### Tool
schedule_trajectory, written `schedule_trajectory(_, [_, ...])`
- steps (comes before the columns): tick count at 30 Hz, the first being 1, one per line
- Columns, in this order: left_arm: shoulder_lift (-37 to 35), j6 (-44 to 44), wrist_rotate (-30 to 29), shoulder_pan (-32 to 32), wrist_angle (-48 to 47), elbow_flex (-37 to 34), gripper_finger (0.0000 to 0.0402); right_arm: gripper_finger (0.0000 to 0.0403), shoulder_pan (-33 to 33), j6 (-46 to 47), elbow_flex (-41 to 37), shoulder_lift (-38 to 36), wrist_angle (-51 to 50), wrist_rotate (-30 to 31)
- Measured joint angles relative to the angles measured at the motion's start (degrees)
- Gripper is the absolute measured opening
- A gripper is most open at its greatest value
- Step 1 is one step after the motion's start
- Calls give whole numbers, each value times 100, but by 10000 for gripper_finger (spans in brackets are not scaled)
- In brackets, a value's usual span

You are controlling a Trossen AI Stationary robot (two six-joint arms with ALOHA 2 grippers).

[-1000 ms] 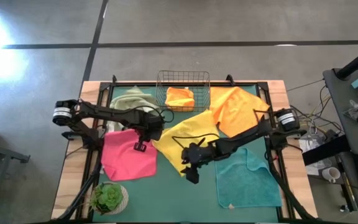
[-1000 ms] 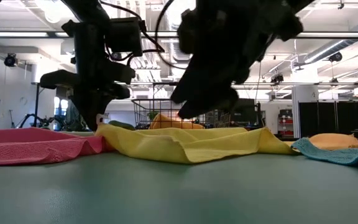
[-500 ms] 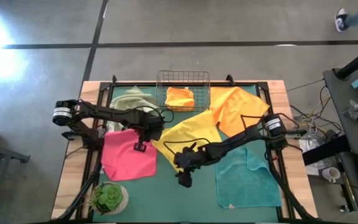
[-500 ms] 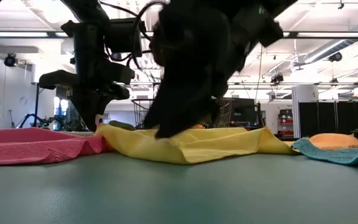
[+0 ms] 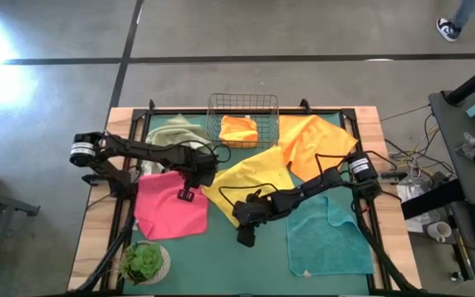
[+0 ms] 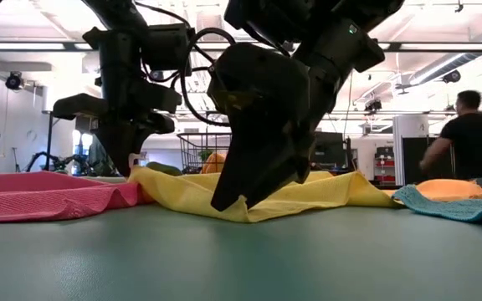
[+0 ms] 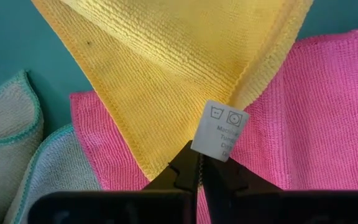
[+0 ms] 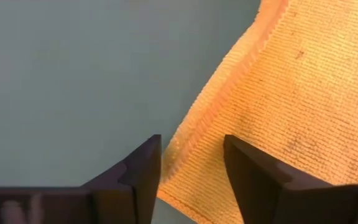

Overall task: Fold microfiber towels
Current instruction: Fold the yellow microfiber towel

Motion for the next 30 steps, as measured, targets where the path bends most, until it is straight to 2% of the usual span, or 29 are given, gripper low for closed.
schedule_trajectory(9, [0, 0, 294, 0, -13, -13, 0, 18, 40, 32, -2, -38, -28, -16])
schedule_trajectory(15, [-70, -7, 353, -76, -513, 208, 0, 9, 82, 27, -4, -578, -648, -14])
schedule_trajectory(20, [-281, -48, 369, -290, -1245, 747, 0, 9, 107, 29, 99, -1255, -1292, 108])
schedule_trajectory(26, [-516, -275, 434, -652, -2003, 1803, 0, 9, 188, 13, 702, -1924, -2658, 918])
schedule_trajectory(30, [-646, -314, 422, -795, -2116, 2445, 0, 8, 243, -33, 1190, -2238, -3460, 1414])
